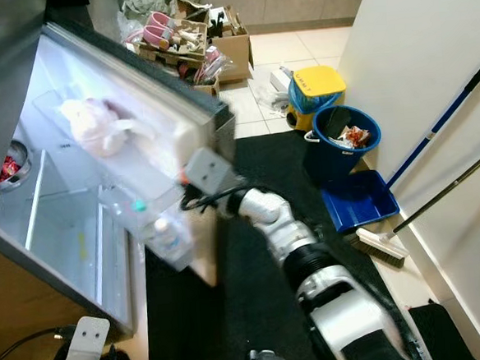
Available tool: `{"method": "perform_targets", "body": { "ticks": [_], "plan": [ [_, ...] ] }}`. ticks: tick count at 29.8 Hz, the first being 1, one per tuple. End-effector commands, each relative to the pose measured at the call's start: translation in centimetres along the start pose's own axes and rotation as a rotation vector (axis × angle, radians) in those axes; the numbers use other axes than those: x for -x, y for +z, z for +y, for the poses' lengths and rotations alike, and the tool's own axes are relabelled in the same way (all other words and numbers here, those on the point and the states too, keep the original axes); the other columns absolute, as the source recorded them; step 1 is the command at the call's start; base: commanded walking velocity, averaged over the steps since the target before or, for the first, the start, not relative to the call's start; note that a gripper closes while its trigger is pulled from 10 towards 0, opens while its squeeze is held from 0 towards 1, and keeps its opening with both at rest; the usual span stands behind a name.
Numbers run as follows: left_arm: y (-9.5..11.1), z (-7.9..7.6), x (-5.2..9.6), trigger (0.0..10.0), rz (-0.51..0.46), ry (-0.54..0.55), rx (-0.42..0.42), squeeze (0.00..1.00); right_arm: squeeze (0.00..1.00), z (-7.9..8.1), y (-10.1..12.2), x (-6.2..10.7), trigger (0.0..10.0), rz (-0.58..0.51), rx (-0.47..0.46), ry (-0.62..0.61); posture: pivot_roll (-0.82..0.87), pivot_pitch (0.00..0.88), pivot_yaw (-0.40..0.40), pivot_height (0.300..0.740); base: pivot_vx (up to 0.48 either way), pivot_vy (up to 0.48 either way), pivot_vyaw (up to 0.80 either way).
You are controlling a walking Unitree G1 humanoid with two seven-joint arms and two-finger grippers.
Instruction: Restocking fridge
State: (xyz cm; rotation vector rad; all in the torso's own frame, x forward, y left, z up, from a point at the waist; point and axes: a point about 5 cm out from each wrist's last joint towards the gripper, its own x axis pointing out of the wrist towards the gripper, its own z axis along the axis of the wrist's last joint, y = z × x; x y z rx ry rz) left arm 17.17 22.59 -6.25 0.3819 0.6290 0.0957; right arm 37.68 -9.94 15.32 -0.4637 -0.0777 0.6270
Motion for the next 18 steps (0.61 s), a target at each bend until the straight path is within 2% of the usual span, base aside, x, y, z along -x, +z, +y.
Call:
{"method": "perform_targets", "body": {
  "ticks": [1, 3, 4, 6, 8, 11, 14, 15, 17, 18],
  "plan": [
    [-0.5, -0.7, 0.3, 10.0, 0.024, -0.015, 0.001, 0.0, 0.0, -2.1, -1.1, 1.3, 10.0, 0.027, -0.014, -0.088, 0.02, 0.15, -0.062, 0.74, 0.0, 0.0, 0.0],
    [-0.4, -0.8, 0.2, 10.0, 0.027, -0.018, 0.001, 0.0, 0.0, -6.2, -3.1, 4.8, 10.0, 0.082, -0.002, -0.218, 0.0, 0.14, -0.059, 0.74, 0.0, 0.0, 0.0],
    [-0.4, -0.8, 0.2, 10.0, 0.027, -0.018, 0.001, 0.0, 0.0, -6.2, -3.1, 4.8, 10.0, 0.082, -0.002, -0.218, 0.0, 0.14, -0.059, 0.74, 0.0, 0.0, 0.0],
    [-0.4, -0.7, 0.1, 10.0, 0.029, -0.021, -0.001, 0.0, 0.0, -7.7, -3.6, 6.4, 10.0, 0.085, 0.001, -0.262, -0.01, 0.136, -0.056, 0.74, 0.0, 0.0, 0.0],
    [-0.4, -0.6, 0.1, 10.0, 0.029, -0.023, -0.004, 0.0, 0.0, -7.6, -3.6, 6.7, 10.0, 0.061, -0.015, -0.263, -0.01, 0.134, -0.055, 0.74, 0.0, 0.0, 0.0],
    [-0.1, -0.7, -0.1, 10.0, 0.025, -0.028, -0.008, 0.0, 0.0, -4.2, -4.5, 6.4, 10.0, 0.028, -0.074, -0.201, -0.01, 0.13, -0.053, 0.74, 0.0, 0.0, 0.0],
    [0.1, -0.8, -0.2, 10.0, 0.019, -0.029, -0.007, 0.0, 0.0, 0.2, -6.6, 6.4, 10.0, 0.064, -0.164, -0.137, -0.01, 0.126, -0.054, 0.74, 0.0, 0.0, 0.0],
    [0.1, -0.8, -0.2, 10.0, 0.019, -0.029, -0.007, 0.0, 0.0, 0.2, -6.6, 6.4, 10.0, 0.064, -0.164, -0.137, -0.01, 0.126, -0.054, 0.74, 0.0, 0.0, 0.0],
    [0.2, -0.8, -0.3, 10.0, 0.018, -0.028, -0.006, 0.0, 0.0, 2.9, -8.6, 7.0, 10.0, 0.131, -0.217, -0.119, -0.01, 0.123, -0.054, 0.74, 0.0, 0.0, 0.0],
    [0.2, -0.8, -0.3, 10.0, 0.018, -0.028, -0.006, 0.0, 0.0, 2.9, -8.6, 7.0, 10.0, 0.131, -0.217, -0.119, -0.01, 0.123, -0.054, 0.74, 0.0, 0.0, 0.0]
  ]
}}
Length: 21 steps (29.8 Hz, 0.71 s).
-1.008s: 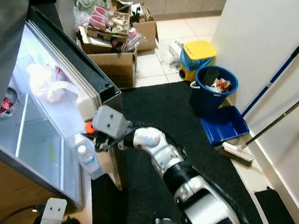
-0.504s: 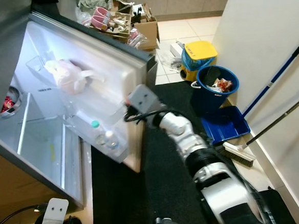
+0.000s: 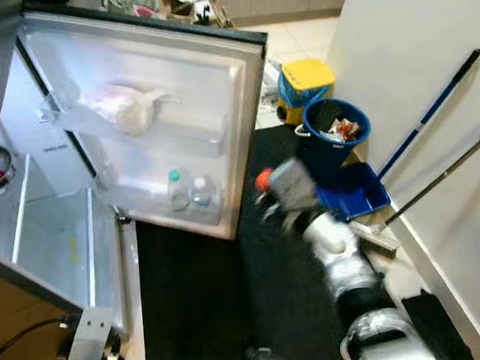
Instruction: Restocking fridge
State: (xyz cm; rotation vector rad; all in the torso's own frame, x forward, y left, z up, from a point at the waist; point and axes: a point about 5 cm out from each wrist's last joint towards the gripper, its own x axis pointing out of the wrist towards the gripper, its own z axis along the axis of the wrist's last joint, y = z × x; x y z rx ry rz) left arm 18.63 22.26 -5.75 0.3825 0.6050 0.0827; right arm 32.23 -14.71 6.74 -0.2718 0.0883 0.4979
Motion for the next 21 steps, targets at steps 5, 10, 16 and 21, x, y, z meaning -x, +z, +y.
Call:
{"method": "perform_targets", "body": {
  "ticks": [5, 10, 16, 21],
  "plan": [
    [-1.1, -0.8, 0.5, 10.0, 0.046, -0.047, -0.012, 0.0, 0.0, 3.4, -8.6, 5.0, 10.0, 0.323, -0.106, -0.089, -0.01, 0.112, -0.049, 0.74, 0.0, 0.0, 0.0],
    [-1.2, -1.1, 0.6, 10.0, 0.048, -0.077, -0.001, 0.0, 0.0, 3.9, -11.5, 8.1, 10.0, 0.449, -0.136, -0.181, -0.02, 0.094, -0.05, 0.74, 0.0, 0.0, 0.0],
    [-1.1, -1.5, 0.7, 10.0, 0.038, -0.095, 0.002, 0.0, 0.0, 3.5, -11.2, 8.6, 10.0, 0.402, -0.151, -0.222, -0.03, 0.082, -0.052, 0.74, 0.0, 0.0, 0.0],
    [-0.8, -2.0, 0.5, 10.0, 0.026, -0.113, -0.035, 0.0, 0.0, 2.8, -9.6, 7.3, 10.0, 0.299, -0.159, -0.241, -0.04, 0.042, -0.058, 0.74, 0.0, 0.0, 0.0]
  ]
}}
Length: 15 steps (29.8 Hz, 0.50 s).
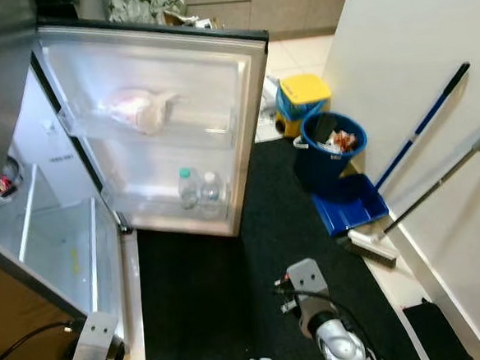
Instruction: Restocking fridge
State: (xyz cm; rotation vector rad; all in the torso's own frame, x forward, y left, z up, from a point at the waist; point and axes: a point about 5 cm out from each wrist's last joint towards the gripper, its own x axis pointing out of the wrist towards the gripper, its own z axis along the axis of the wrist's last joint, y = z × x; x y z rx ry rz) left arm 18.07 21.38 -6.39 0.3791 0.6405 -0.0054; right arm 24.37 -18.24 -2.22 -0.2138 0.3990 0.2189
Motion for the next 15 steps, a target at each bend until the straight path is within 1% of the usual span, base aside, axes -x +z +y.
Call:
{"method": "perform_targets", "body": {
  "ticks": [1, 9, 10, 12, 13, 14, 15],
  "plan": [
    [-0.1, -1.05, 0.12, 10.0, 0.001, -0.037, -0.022, 0.0, 0.0, -0.15, 0.36, -0.03, 10.0, -0.032, -0.009, -0.019, -0.04, 0.034, -0.057, 0.74, 0.0, 0.0, 0.0],
    [0.51, -1.77, 0.01, 10.0, -0.035, -0.107, -0.057, 0.0, 0.0, -0.22, 0.66, -0.2, 10.0, -0.041, 0.011, -0.037, -0.05, 0.0, -0.047, 0.74, 0.0, 0.0, 0.0],
    [0.67, -1.92, 0.02, 10.0, -0.051, -0.126, -0.077, 0.0, 0.0, -0.27, 0.54, -0.1, 10.0, -0.038, 0.032, -0.048, -0.05, 0.0, -0.045, 0.74, 0.0, 0.0, 0.0],
    [0.67, -1.93, 0.03, 10.0, -0.053, -0.128, -0.083, 0.0, 0.0, -0.28, 0.45, -0.04, 10.0, -0.036, 0.045, -0.05, -0.05, 0.0, -0.045, 0.74, 0.0, 0.0, 0.0],
    [0.57, -1.86, 0.05, 10.0, -0.051, -0.122, -0.082, 0.0, 0.0, -0.15, 0.18, 0.07, 10.0, -0.027, 0.069, -0.043, -0.06, 0.0, -0.042, 0.74, 0.0, 0.0, 0.0],
    [0.41, -1.79, 0.08, 10.0, -0.041, -0.11, -0.063, 0.0, 0.0, -0.03, -0.16, 0.22, 10.0, -0.015, 0.079, -0.033, -0.07, 0.0, -0.041, 0.74, 0.0, 0.0, 0.0],
    [0.41, -1.79, 0.08, 10.0, -0.041, -0.11, -0.063, 0.0, 0.0, -0.03, -0.16, 0.22, 10.0, -0.015, 0.079, -0.033, -0.07, 0.0, -0.041, 0.74, 0.0, 0.0, 0.0]
  ]
}}
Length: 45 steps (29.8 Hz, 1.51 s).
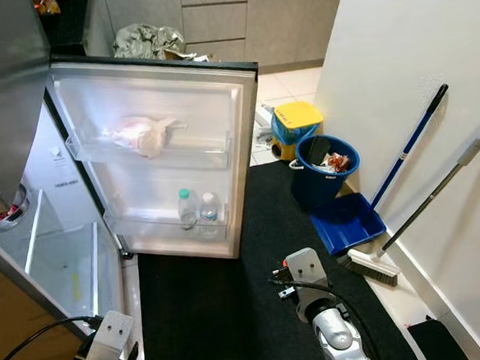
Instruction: Restocking fridge
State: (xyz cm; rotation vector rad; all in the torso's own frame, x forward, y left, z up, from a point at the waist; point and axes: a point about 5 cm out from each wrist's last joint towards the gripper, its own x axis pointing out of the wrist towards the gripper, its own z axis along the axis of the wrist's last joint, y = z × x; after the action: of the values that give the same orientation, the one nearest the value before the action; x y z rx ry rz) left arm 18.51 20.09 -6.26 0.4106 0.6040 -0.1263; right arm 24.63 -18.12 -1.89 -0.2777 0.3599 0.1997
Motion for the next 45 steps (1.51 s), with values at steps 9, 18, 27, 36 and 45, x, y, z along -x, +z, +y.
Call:
{"method": "perform_targets", "body": {
  "ticks": [9, 18, 27, 36, 45],
  "plan": [
    [-0.2, -0.6, -0.1, 10.0, 0.034, 0.01, 0.08, 0.0, 0.0, 0.5, -1.5, 0.8, 10.0, 0.057, 0.019, 0.043, -0.07, 0.0, -0.047, 0.74, 0.0, 0.0, 0.0],
    [1.3, -0.8, -1.0, 10.0, 0.009, 0.02, 0.057, 0.0, 0.0, 1.5, -0.8, 0.0, 10.0, 0.051, 0.01, 0.056, -0.07, 0.0, -0.039, 0.74, 0.0, 0.0, 0.0],
    [1.6, -0.5, -1.3, 10.0, 0.013, 0.032, 0.065, 0.0, 0.0, 2.1, -0.9, 0.1, 10.0, 0.048, -0.003, 0.063, -0.07, 0.0, -0.032, 0.74, 0.0, -0.327, 0.0],
    [1.5, -0.4, -1.3, 10.0, 0.019, 0.038, 0.064, 0.0, 0.0, 2.2, -1.0, 0.2, 10.0, 0.053, -0.014, 0.055, -0.07, 0.0, -0.031, 0.74, 0.0, -0.376, 0.0],
    [1.3, -0.2, -1.3, 10.0, 0.04, 0.058, 0.074, 0.0, 0.0, 2.2, -1.1, 0.2, 10.0, 0.055, -0.021, 0.046, -0.06, 0.0, -0.03, 0.74, 0.0, -0.208, 0.0]
  ]
}}
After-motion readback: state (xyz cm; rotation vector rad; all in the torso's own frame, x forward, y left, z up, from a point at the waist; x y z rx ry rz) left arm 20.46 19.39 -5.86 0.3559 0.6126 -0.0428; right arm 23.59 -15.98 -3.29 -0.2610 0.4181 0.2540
